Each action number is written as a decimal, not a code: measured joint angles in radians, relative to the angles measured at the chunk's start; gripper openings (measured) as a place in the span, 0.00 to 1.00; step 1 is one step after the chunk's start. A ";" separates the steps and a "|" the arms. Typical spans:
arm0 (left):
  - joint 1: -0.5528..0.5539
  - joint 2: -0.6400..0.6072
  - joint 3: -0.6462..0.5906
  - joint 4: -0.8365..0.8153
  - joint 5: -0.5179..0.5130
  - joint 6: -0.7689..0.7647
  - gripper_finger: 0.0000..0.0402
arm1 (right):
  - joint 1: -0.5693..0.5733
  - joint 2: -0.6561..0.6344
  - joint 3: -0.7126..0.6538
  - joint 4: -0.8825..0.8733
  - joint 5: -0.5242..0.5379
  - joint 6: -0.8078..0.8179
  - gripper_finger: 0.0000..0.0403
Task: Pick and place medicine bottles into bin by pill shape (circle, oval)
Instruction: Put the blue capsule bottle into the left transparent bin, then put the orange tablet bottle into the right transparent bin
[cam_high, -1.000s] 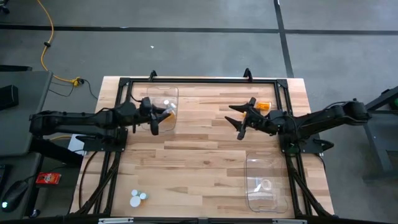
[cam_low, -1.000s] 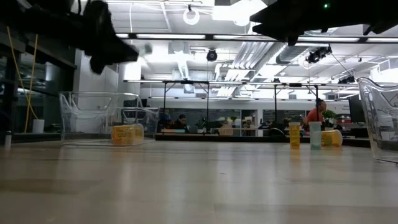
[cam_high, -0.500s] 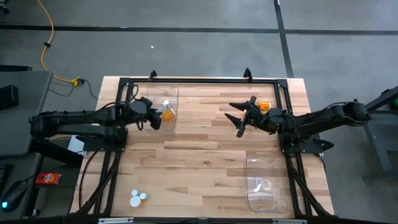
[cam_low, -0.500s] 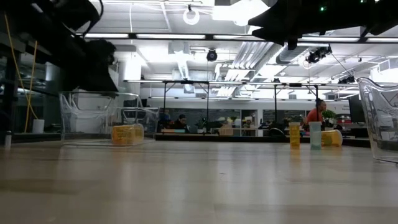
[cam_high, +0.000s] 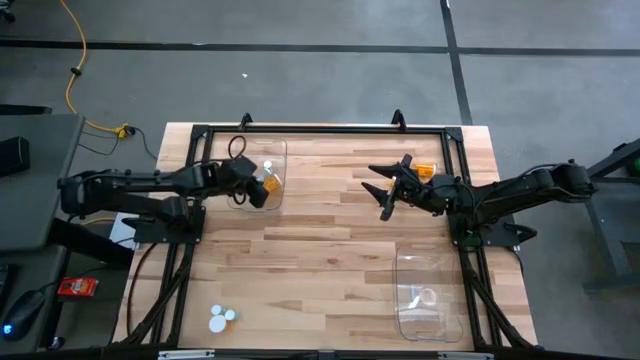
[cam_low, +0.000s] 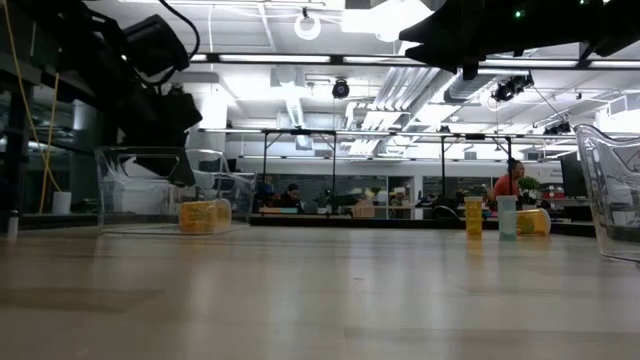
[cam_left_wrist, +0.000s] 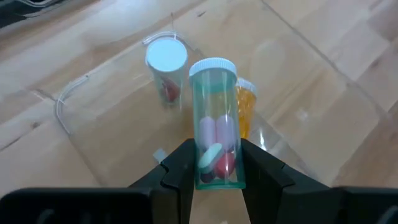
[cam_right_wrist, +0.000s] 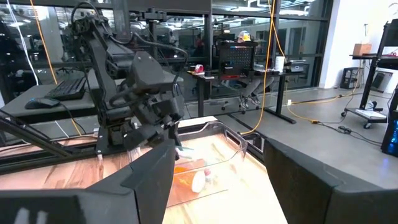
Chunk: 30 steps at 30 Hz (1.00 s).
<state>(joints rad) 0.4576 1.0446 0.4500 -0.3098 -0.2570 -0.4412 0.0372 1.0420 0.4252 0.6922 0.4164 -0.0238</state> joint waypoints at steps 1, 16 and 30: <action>0.000 0.005 0.000 0.001 0.000 0.000 0.24 | 0.000 0.000 0.000 0.000 0.000 -0.001 0.59; 0.002 0.004 0.000 0.048 -0.050 0.006 0.45 | 0.000 0.000 0.000 0.000 0.000 -0.001 0.59; -0.192 -0.139 -0.098 0.878 0.170 0.306 0.44 | 0.000 0.000 0.000 -0.056 0.001 0.028 0.59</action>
<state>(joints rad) 0.2651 0.9054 0.3518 0.5679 -0.0866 -0.1352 0.0370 1.0424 0.4252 0.6360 0.4171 0.0039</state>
